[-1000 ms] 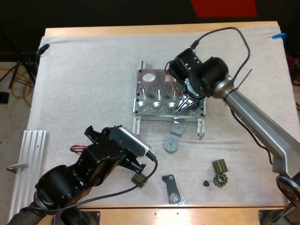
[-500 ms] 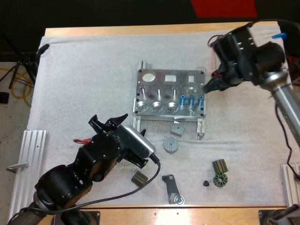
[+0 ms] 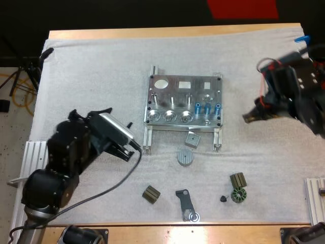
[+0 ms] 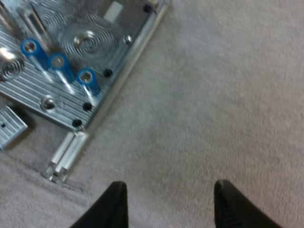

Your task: Load cells from right to left

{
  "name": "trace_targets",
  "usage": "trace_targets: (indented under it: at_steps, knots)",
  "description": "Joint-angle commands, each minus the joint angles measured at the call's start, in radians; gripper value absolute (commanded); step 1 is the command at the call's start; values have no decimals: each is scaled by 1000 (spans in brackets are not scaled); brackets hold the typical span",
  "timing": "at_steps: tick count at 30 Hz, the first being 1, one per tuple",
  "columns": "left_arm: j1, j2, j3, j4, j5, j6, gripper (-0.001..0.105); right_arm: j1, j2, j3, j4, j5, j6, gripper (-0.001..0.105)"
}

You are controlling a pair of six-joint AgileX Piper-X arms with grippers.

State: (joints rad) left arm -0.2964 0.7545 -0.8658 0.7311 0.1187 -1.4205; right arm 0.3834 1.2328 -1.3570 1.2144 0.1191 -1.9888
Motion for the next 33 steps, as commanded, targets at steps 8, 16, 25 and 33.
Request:
trace_targets:
  at_steps: [8,16,25,33]
  knots:
    - [192,-49,-7,8,19,35,57,-102,-292,264,-155,3,-14,42]
    - [286,-135,-7,10,19,-19,57,-136,-504,393,-267,-3,-35,42]
    - [285,-290,-7,92,1,-23,57,-136,-673,476,-344,-20,-30,42]
    - [285,-466,-7,150,-39,-49,57,-136,-784,524,-344,-35,-4,42]
